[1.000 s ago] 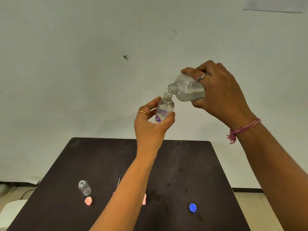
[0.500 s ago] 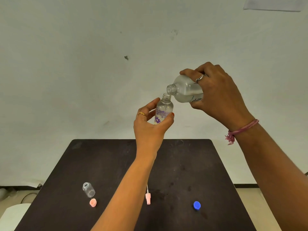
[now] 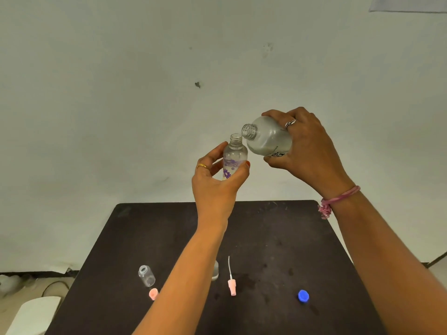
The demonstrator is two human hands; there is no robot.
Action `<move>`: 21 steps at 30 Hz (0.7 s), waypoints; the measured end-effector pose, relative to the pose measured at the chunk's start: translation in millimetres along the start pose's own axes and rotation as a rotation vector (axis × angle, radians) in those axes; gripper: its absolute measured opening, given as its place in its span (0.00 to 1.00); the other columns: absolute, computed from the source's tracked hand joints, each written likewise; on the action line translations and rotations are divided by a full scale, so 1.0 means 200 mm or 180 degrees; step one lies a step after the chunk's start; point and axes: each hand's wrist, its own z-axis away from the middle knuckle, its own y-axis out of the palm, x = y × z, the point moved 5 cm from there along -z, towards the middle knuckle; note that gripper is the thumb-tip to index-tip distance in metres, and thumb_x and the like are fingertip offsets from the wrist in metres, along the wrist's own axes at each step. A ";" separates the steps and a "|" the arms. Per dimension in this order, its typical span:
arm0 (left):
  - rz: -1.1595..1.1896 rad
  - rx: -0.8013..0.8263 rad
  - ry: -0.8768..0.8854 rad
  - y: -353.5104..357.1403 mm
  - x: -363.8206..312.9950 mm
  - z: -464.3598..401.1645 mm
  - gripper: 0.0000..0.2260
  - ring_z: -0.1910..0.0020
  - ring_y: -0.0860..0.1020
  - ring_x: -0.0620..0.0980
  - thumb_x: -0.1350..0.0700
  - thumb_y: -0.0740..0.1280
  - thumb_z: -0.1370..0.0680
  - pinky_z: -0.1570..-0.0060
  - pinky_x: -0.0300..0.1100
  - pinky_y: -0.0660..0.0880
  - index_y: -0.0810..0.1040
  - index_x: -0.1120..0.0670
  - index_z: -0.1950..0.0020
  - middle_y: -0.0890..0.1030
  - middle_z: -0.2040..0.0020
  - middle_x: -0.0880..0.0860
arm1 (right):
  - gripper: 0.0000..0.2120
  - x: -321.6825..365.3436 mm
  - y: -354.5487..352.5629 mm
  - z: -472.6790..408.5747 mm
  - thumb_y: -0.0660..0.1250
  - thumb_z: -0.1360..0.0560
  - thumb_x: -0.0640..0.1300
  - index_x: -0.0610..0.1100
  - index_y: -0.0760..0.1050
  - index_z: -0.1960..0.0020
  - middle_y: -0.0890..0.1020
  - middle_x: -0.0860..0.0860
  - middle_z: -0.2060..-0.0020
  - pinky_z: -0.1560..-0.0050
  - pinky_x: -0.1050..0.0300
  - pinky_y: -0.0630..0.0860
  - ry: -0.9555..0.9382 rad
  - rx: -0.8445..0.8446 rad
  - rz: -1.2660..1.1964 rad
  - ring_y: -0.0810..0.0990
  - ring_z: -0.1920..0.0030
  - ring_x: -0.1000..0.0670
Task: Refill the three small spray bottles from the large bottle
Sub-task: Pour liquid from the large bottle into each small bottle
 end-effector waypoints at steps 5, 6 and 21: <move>-0.0028 -0.0086 0.0041 -0.12 -0.02 -0.04 0.22 0.46 0.78 0.39 0.56 0.76 0.31 0.60 0.25 0.74 0.77 0.46 0.38 0.80 0.43 0.43 | 0.38 0.07 0.12 0.01 0.79 0.38 0.47 0.52 0.68 0.32 0.73 0.47 0.44 0.51 0.61 0.67 0.0248 0.0238 -0.0357 0.72 0.44 0.47; -0.0051 -0.0093 0.0045 -0.15 -0.03 -0.05 0.22 0.46 0.78 0.39 0.56 0.76 0.31 0.59 0.25 0.75 0.77 0.46 0.38 0.80 0.43 0.43 | 0.37 0.08 0.15 0.01 0.79 0.38 0.47 0.52 0.68 0.32 0.73 0.46 0.44 0.51 0.61 0.67 0.0288 0.0277 -0.0423 0.72 0.43 0.47; -0.0418 -0.0130 -0.0014 -0.49 0.14 -0.12 0.23 0.48 0.77 0.38 0.57 0.76 0.30 0.62 0.21 0.71 0.75 0.48 0.37 0.78 0.43 0.43 | 0.38 0.25 0.53 0.10 0.81 0.39 0.44 0.51 0.68 0.32 0.76 0.51 0.40 0.45 0.59 0.74 0.1081 0.0464 -0.2032 0.75 0.45 0.51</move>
